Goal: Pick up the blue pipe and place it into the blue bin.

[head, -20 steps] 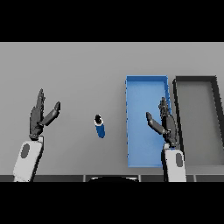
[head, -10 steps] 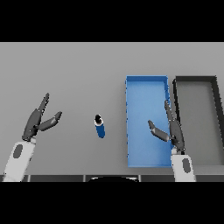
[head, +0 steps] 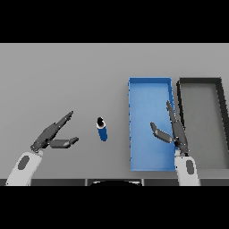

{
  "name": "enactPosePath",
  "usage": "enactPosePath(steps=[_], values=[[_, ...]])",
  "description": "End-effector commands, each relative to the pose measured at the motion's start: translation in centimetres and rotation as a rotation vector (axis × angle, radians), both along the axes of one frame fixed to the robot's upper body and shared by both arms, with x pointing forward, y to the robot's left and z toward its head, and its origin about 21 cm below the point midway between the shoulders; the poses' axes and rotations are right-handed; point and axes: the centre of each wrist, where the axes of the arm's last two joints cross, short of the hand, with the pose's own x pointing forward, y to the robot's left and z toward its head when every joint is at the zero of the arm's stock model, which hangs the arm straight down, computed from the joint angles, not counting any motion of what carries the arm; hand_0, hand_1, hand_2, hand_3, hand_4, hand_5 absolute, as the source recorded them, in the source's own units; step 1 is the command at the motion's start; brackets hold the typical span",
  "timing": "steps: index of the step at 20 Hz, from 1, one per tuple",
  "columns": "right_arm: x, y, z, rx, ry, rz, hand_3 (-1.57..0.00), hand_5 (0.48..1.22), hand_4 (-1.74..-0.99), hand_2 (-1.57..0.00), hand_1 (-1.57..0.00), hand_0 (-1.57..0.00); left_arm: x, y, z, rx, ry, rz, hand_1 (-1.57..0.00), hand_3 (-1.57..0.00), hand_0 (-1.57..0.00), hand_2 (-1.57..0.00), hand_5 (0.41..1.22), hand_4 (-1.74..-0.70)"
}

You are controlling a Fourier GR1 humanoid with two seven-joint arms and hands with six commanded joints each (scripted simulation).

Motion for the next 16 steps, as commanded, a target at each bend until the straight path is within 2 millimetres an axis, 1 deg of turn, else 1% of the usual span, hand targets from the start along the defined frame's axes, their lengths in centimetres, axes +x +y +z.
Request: enactPosePath(steps=[1,2,3,5,6,7,8,9,10,12,13,14,15,16], values=[[-0.1,0.1,-0.1,-0.010,0.006,-0.006,0.00,0.617,-1.164,0.00,0.00,0.00,-0.1,-0.6,0.0,0.008,0.018,-0.018,0.00,0.00,0.00,0.00,0.497,-1.11],[0.0,0.0,0.3,0.002,0.009,-0.014,0.00,0.618,-1.174,0.00,0.00,0.00,0.0,-1.2,0.2,0.027,0.018,-0.038,0.00,0.00,0.00,0.00,0.485,-1.13],[-0.1,-0.4,0.3,0.002,0.007,-0.013,0.00,0.618,-1.182,0.00,0.00,0.00,-0.2,-2.0,-0.1,0.032,0.022,-0.060,0.00,0.00,0.00,0.00,0.475,-1.13],[-0.3,0.0,0.0,0.007,0.013,-0.008,0.00,0.617,-1.195,0.00,0.00,0.00,-0.7,-3.7,-1.1,0.044,0.051,-0.095,0.00,0.00,0.00,0.00,0.455,-1.14],[-0.2,0.3,0.1,0.010,0.013,-0.003,0.00,0.615,-1.197,0.00,0.00,0.00,-0.7,-4.6,-1.3,0.027,0.050,-0.114,0.00,0.00,0.00,0.00,0.450,-1.14],[-0.2,0.4,0.2,0.011,0.013,-0.008,0.00,0.618,-1.205,0.00,0.00,0.00,-0.8,-4.8,-1.5,0.019,0.049,-0.117,0.00,0.00,0.00,0.00,0.452,-1.14],[-0.2,0.2,0.2,0.013,0.007,-0.002,0.00,0.625,-1.213,0.00,0.00,0.00,-0.5,-5.4,-1.7,0.015,0.054,-0.117,0.00,0.00,0.00,0.00,0.451,-1.15],[-0.3,0.1,-0.1,0.016,0.016,-0.003,0.00,0.627,-1.218,0.00,0.00,0.00,-0.4,-6.2,-1.9,0.002,0.049,-0.127,0.00,0.00,0.00,0.00,0.452,-1.15],[-0.3,0.0,0.1,0.020,0.014,-0.004,0.00,0.626,-1.217,0.00,0.00,0.00,-0.1,-6.6,-2.4,0.004,0.048,-0.131,0.00,0.00,0.00,0.00,0.456,-1.15],[-0.2,0.0,0.1,0.021,0.022,-0.011,0.00,0.622,-1.211,0.00,0.00,0.00,0.9,-8.3,-2.9,-0.003,0.042,-0.129,0.00,0.00,0.00,0.00,0.460,-1.16],[-0.5,-0.3,0.1,0.014,0.021,-0.019,0.00,0.620,-1.201,0.00,0.00,0.00,1.1,-9.0,-3.3,-0.021,0.037,-0.129,0.00,0.00,0.00,0.00,0.460,-1.15],[-0.6,-0.2,0.0,0.016,0.022,-0.017,0.00,0.621,-1.202,0.00,0.00,0.00,1.4,-9.7,-3.5,-0.034,0.038,-0.128,0.00,0.00,0.00,0.00,0.460,-1.15],[-0.7,-0.4,0.1,0.012,0.015,-0.016,0.00,0.625,-1.205,0.00,0.00,0.00,1.6,-10.2,-3.6,-0.040,0.032,-0.136,0.00,0.00,0.00,0.00,0.460,-1.14],[-0.7,-0.1,0.3,0.018,0.013,-0.012,0.00,0.631,-1.210,0.00,0.00,0.00,1.9,-10.4,-4.1,-0.034,0.041,-0.137,0.00,0.00,0.00,0.00,0.459,-1.13]])
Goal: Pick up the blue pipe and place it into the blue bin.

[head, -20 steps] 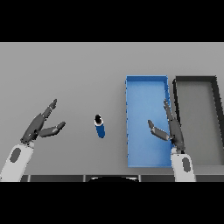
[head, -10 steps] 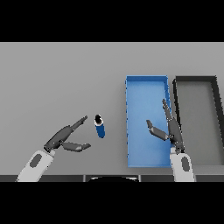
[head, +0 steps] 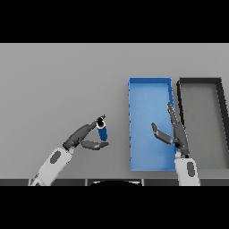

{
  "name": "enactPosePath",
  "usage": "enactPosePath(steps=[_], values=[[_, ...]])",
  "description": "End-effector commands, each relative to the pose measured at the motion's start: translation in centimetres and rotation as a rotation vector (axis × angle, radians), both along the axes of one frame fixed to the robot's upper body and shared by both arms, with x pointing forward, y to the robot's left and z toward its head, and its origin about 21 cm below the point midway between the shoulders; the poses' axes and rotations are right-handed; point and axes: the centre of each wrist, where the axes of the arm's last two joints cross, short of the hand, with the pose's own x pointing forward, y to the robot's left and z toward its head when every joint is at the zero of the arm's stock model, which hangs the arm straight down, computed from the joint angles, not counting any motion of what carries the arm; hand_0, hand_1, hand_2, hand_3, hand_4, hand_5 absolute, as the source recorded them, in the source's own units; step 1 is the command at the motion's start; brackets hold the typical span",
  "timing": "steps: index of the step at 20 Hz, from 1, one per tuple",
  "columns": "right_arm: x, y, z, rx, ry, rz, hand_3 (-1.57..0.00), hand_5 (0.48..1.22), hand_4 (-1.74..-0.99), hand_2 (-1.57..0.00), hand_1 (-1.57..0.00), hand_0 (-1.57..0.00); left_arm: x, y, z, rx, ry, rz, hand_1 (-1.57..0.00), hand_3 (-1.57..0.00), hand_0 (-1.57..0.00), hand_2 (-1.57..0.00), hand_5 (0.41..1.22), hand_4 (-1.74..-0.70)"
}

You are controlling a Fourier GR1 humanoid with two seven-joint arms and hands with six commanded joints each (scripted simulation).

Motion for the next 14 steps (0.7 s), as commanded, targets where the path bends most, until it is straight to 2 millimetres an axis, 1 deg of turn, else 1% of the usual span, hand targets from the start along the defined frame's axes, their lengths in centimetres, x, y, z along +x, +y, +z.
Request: enactPosePath(steps=[1,2,4,5,6,8,9,10,11,12,13,14], values=[[-0.1,-0.1,0.1,-0.001,-0.003,-0.005,0.00,0.634,-1.211,0.00,0.00,0.00,0.3,-0.3,-0.2,-0.003,-0.008,-0.009,0.00,0.00,0.00,0.00,0.456,-1.12],[-0.1,-0.5,-0.2,0.005,0.002,-0.004,0.00,0.637,-1.215,0.00,0.00,0.00,0.3,-0.6,-0.5,0.014,-0.016,-0.008,0.00,0.00,0.00,0.00,0.448,-1.10],[-0.2,-0.3,-0.2,0.004,-0.004,0.001,0.00,0.642,-1.222,0.00,0.00,0.00,0.7,-1.1,-1.0,0.049,-0.017,0.002,0.00,0.00,0.00,0.00,0.425,-1.06],[-0.2,-0.5,-0.3,-0.006,-0.008,-0.008,0.00,0.645,-1.221,0.00,0.00,0.00,0.7,-1.8,-1.1,0.046,-0.018,-0.002,0.00,0.00,0.00,0.00,0.418,-1.05],[-0.1,-0.7,-0.3,-0.010,0.002,-0.007,0.00,0.645,-1.214,0.00,0.00,0.00,0.6,-2.2,-1.3,0.022,-0.008,-0.004,0.00,0.00,0.00,0.00,0.420,-1.06],[-0.3,-1.0,-0.1,-0.023,-0.015,-0.006,0.00,0.649,-1.205,0.00,0.00,0.00,0.6,-2.9,-1.7,-0.010,0.001,-0.020,0.00,0.00,0.00,0.00,0.441,-1.09],[-0.3,-0.7,-0.2,-0.015,-0.008,-0.007,0.00,0.650,-1.207,0.00,0.00,0.00,0.7,-3.1,-1.5,-0.033,-0.012,-0.024,0.00,0.00,0.00,0.00,0.463,-1.11],[-0.6,-0.7,-0.6,-0.013,-0.004,-0.009,0.00,0.653,-1.210,0.00,0.00,0.00,0.8,-3.3,-1.6,-0.065,0.000,-0.013,0.00,-0.04,0.00,-0.05,0.502,-1.14],[-0.6,-0.8,-0.3,-0.014,-0.017,-0.007,0.00,0.655,-1.213,0.00,0.00,0.00,0.8,-3.7,-1.8,-0.094,0.014,-0.009,-0.04,-0.12,0.00,-0.15,0.550,-1.19],[-0.6,-1.0,-0.3,-0.005,-0.021,-0.008,0.00,0.655,-1.217,0.00,0.00,0.00,0.8,-3.7,-1.9,-0.127,0.020,-0.003,-0.16,-0.28,-0.01,-0.31,0.613,-1.24],[-0.5,-1.0,-0.1,-0.010,-0.019,-0.007,0.00,0.656,-1.220,0.00,0.00,0.00,0.8,-3.8,-1.9,-0.164,0.027,0.005,-0.32,-0.53,-0.12,-0.49,0.735,-1.28],[-0.4,-0.8,-0.1,-0.010,-0.017,-0.005,0.00,0.656,-1.220,0.00,0.00,0.00,0.8,-4.2,-2.0,-0.183,0.032,0.007,-0.55,-0.74,-0.36,-0.69,0.832,-1.37]])
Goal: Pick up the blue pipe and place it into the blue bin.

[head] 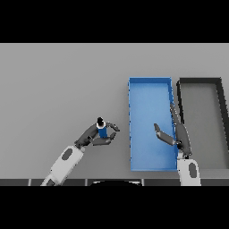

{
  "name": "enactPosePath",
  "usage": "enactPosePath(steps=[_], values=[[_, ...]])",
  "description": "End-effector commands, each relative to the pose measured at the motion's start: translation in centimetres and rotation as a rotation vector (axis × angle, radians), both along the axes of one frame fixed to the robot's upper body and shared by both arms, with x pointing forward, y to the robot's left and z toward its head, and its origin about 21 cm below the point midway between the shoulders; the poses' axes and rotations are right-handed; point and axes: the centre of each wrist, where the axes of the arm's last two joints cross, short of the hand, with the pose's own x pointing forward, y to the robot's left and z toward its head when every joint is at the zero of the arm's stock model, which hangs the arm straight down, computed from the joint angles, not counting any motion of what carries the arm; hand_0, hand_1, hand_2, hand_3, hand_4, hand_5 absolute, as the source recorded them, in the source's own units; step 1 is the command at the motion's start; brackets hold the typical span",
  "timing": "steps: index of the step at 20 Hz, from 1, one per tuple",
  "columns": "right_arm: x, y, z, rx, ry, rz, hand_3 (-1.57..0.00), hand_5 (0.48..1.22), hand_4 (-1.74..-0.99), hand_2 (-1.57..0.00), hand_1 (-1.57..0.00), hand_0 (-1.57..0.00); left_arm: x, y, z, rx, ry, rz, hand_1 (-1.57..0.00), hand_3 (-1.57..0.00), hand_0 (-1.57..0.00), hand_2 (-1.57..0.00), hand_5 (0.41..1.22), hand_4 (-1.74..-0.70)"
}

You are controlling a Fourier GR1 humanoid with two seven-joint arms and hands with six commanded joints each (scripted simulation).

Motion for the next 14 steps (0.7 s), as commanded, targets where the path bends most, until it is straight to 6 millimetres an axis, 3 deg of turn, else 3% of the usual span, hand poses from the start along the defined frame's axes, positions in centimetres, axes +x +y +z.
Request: enactPosePath(steps=[1,4,6,9,14], values=[[0.0,-0.1,0.1,-0.001,-0.004,-0.004,0.00,0.657,-1.219,0.00,0.00,0.00,-0.1,-0.5,0.1,0.000,0.002,0.006,-0.75,-0.91,-0.60,-0.87,0.910,-1.44],[0.4,0.3,-0.2,0.015,0.019,-0.003,0.00,0.660,-1.233,0.00,0.00,0.00,-0.4,-0.8,0.2,-0.005,-0.003,-0.010,-1.15,-1.19,-1.07,-1.21,1.062,-1.58],[0.1,0.1,-0.3,0.016,0.015,0.003,0.00,0.651,-1.224,0.00,0.00,0.00,-0.8,-1.3,0.3,0.003,-0.033,-0.019,-1.30,-1.33,-1.25,-1.34,1.119,-1.53],[0.4,0.2,-0.1,0.025,0.016,0.012,0.00,0.635,-1.220,0.00,0.00,0.00,-1.0,-1.5,0.5,-0.017,-0.081,-0.011,-1.43,-1.45,-1.41,-1.45,1.169,-1.49],[0.5,0.5,-0.3,0.023,0.023,-0.001,0.00,0.636,-1.226,0.00,0.00,0.00,-0.2,-2.8,3.8,-0.112,-0.190,-0.019,-1.53,-1.53,-1.52,-1.53,1.204,-1.47]])
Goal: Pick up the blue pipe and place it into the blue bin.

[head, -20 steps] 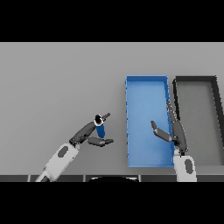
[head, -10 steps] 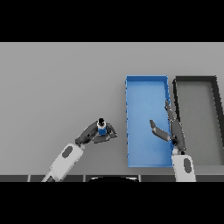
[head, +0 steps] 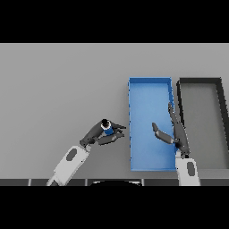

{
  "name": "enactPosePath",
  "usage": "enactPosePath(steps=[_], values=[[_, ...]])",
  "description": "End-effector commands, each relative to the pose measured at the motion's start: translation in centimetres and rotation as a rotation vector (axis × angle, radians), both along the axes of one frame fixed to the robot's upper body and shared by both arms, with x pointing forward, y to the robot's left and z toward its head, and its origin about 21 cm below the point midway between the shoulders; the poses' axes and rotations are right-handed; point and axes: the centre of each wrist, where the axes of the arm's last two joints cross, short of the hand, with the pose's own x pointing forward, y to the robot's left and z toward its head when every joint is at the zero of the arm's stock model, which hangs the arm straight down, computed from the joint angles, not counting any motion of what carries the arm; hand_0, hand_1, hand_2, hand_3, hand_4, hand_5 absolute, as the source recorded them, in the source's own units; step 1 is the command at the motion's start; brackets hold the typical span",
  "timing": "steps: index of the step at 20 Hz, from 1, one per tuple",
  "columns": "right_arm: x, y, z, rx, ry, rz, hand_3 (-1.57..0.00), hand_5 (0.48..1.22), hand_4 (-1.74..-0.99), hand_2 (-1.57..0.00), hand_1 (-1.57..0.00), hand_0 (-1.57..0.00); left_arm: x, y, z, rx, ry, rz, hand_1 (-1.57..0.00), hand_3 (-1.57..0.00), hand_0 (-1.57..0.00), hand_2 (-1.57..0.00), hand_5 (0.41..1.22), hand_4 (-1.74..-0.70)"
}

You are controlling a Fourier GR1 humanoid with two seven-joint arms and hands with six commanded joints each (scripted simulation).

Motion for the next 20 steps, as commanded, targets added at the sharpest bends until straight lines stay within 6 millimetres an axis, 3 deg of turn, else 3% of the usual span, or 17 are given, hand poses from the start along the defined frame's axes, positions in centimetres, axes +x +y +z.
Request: enactPosePath(steps=[1,5,9,15,17,20], values=[[0.2,0.1,0.2,-0.015,-0.004,-0.003,0.00,0.638,-1.220,0.00,0.00,0.00,0.5,-0.3,0.6,-0.001,0.001,0.004,-1.53,-1.54,-1.53,-1.54,1.207,-1.47],[0.5,-0.3,0.0,-0.037,0.003,-0.010,0.00,0.643,-1.184,0.00,0.00,0.00,0.5,-1.1,3.5,-0.032,-0.050,-0.056,-1.56,-1.56,-1.55,-1.56,1.215,-1.47],[0.1,-0.9,0.1,-0.041,-0.022,-0.012,0.00,0.643,-1.158,0.00,0.00,0.00,0.3,-1.5,4.8,-0.010,-0.059,-0.092,-1.56,-1.57,-1.56,-1.57,1.219,-1.47],[-0.7,-0.5,0.4,-0.078,-0.043,-0.044,0.00,0.643,-1.138,0.00,0.00,0.00,0.6,-2.2,4.7,0.017,-0.035,-0.095,-1.57,-1.57,-1.57,-1.57,1.220,-1.47],[-1.3,-0.4,0.5,-0.102,-0.045,-0.079,0.00,0.643,-1.188,0.00,0.00,0.00,0.7,-2.0,4.7,0.024,-0.045,-0.090,-1.57,-1.57,-1.57,-1.57,1.220,-1.47],[-1.8,-0.4,1.3,-0.103,-0.076,-0.078,0.00,0.642,-1.187,-0.02,0.00,0.00,0.4,-2.1,4.6,0.012,-0.052,-0.111,-1.57,-1.57,-1.57,-1.57,1.220,-1.47]])
